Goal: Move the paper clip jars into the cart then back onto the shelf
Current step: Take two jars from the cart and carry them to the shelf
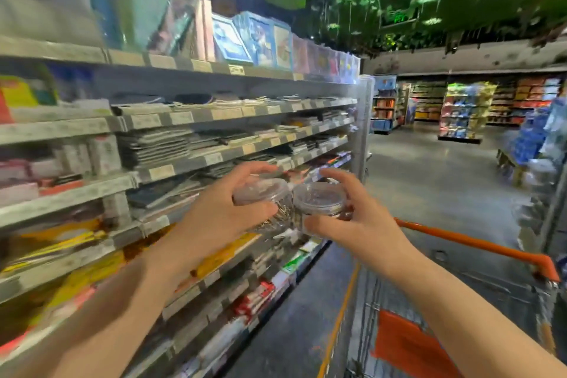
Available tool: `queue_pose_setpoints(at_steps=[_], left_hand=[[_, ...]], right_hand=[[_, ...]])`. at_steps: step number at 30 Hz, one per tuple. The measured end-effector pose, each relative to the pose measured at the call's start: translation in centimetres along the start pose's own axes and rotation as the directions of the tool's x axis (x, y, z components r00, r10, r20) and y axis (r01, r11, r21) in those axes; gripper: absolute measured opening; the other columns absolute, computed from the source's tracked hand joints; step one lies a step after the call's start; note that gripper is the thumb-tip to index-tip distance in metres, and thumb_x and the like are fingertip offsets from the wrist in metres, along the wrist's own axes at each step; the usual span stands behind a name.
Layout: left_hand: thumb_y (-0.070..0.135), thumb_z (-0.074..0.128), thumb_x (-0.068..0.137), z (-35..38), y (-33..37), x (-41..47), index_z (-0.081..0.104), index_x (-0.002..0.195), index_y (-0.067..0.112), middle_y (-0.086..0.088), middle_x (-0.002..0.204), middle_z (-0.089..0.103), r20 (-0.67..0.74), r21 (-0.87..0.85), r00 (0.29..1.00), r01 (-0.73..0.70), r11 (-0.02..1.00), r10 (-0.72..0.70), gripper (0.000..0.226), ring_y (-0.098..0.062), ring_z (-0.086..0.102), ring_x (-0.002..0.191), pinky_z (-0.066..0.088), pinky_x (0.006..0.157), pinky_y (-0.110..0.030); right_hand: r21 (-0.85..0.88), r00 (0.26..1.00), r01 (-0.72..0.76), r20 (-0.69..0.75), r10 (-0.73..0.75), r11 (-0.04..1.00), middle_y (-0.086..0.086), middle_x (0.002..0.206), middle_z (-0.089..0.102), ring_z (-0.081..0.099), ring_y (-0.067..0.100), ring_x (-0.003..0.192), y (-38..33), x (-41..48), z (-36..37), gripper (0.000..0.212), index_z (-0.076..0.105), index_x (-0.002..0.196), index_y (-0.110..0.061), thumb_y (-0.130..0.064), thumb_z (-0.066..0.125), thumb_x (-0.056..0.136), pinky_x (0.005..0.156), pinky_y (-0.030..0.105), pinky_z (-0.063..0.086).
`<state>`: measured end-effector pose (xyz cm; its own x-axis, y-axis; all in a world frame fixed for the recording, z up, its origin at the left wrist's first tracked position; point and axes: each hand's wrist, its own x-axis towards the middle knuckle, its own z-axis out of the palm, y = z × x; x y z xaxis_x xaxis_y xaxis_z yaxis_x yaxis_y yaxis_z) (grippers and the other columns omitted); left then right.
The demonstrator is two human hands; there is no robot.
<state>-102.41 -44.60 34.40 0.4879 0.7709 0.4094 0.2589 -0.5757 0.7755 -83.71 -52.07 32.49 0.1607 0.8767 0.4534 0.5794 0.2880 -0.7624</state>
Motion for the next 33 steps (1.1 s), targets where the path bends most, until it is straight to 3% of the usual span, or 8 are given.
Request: queue_pose_setpoints(at_steps=[4,8,11,14,18,22,26,33], left_hand=[[0.020,0.066,0.081,-8.4,-1.6,-2.5,0.054,0.101,0.052,0.015,0.113,0.058,-0.085,0.046,0.996,0.005,0.999,-0.001,0.039,0.002,0.057,0.089,0.044,0.069,-0.016],[0.016,0.065,0.081,-17.2,-3.3,-5.6,0.052,0.095,0.052,0.006,0.120,0.053,-0.179,0.135,0.984,0.045,0.990,-0.020,0.040,-0.007,0.053,0.100,0.044,0.079,-0.023],[0.033,0.071,0.066,-24.1,-4.4,-8.4,0.058,0.092,0.052,0.008,0.107,0.061,-0.218,0.164,0.976,0.057,0.985,-0.021,0.035,-0.001,0.058,0.072,0.044,0.062,-0.017],[0.040,0.064,0.055,-30.6,-5.8,-11.3,0.059,0.094,0.054,0.016,0.107,0.060,-0.265,0.221,0.963,0.105,0.970,-0.043,0.041,-0.001,0.061,0.079,0.045,0.066,-0.019],[0.043,0.068,0.056,-37.9,-7.7,-14.6,0.061,0.100,0.048,0.005,0.104,0.066,-0.317,0.259,0.947,0.147,0.955,-0.060,0.044,-0.017,0.065,0.089,0.055,0.079,-0.034],[0.039,0.068,0.056,-43.8,-9.4,-17.0,0.061,0.099,0.043,0.007,0.097,0.069,-0.392,0.282,0.917,0.199,0.939,-0.077,0.043,-0.011,0.066,0.085,0.054,0.071,-0.021],[0.034,0.072,0.067,-48.5,-10.9,-19.1,0.061,0.098,0.043,0.012,0.097,0.069,-0.446,0.300,0.890,0.249,0.921,-0.096,0.035,-0.002,0.066,0.084,0.051,0.072,-0.017],[0.057,0.061,0.051,-56.8,-13.5,-20.0,0.059,0.099,0.050,0.014,0.103,0.066,-0.570,0.415,0.818,0.373,0.830,-0.082,0.049,-0.005,0.062,0.097,0.048,0.092,-0.033]], right_hand=[[0.062,0.991,0.110,0.075,-0.115,0.992,-0.023,0.105,0.055,0.052,-0.018,0.088,-5.0,2.1,6.4,0.064,0.041,0.126,-0.043,-0.032,0.075,0.073,0.067,0.003,0.043],[0.100,0.968,0.214,0.110,-0.224,0.972,-0.027,0.101,0.052,0.050,-0.019,0.085,-10.3,3.6,14.2,0.064,0.040,0.126,-0.042,-0.033,0.074,0.073,0.066,0.003,0.041],[0.135,0.951,0.259,0.138,-0.277,0.956,-0.030,0.099,0.049,0.050,-0.016,0.084,-14.6,4.6,20.4,0.062,0.038,0.125,-0.046,-0.035,0.072,0.074,0.066,0.006,0.042],[0.195,0.929,0.298,0.163,-0.331,0.934,-0.028,0.098,0.052,0.052,-0.016,0.084,-18.6,5.8,26.7,0.062,0.040,0.125,-0.042,-0.035,0.072,0.073,0.065,0.005,0.044],[0.251,0.906,0.316,0.206,-0.370,0.915,-0.018,0.101,0.058,0.059,0.001,0.088,-23.0,7.2,34.1,0.060,0.040,0.120,-0.047,-0.036,0.072,0.071,0.075,0.024,0.051],[0.336,0.868,0.350,0.234,-0.437,0.875,-0.023,0.091,0.056,0.055,-0.014,0.074,-26.8,8.7,39.9,0.061,0.042,0.121,-0.045,-0.033,0.072,0.070,0.060,0.004,0.043],[0.390,0.817,0.370,0.295,-0.495,0.843,-0.028,0.096,0.055,0.058,-0.010,0.078,-29.8,10.7,45.4,0.064,0.040,0.123,-0.047,-0.039,0.072,0.069,0.062,0.008,0.045],[0.448,0.734,0.434,0.328,-0.595,0.782,-0.019,0.082,0.052,0.049,-0.020,0.061,-34.9,15.8,54.4,0.058,0.043,0.123,-0.041,-0.038,0.072,0.073,0.054,0.002,0.038]])
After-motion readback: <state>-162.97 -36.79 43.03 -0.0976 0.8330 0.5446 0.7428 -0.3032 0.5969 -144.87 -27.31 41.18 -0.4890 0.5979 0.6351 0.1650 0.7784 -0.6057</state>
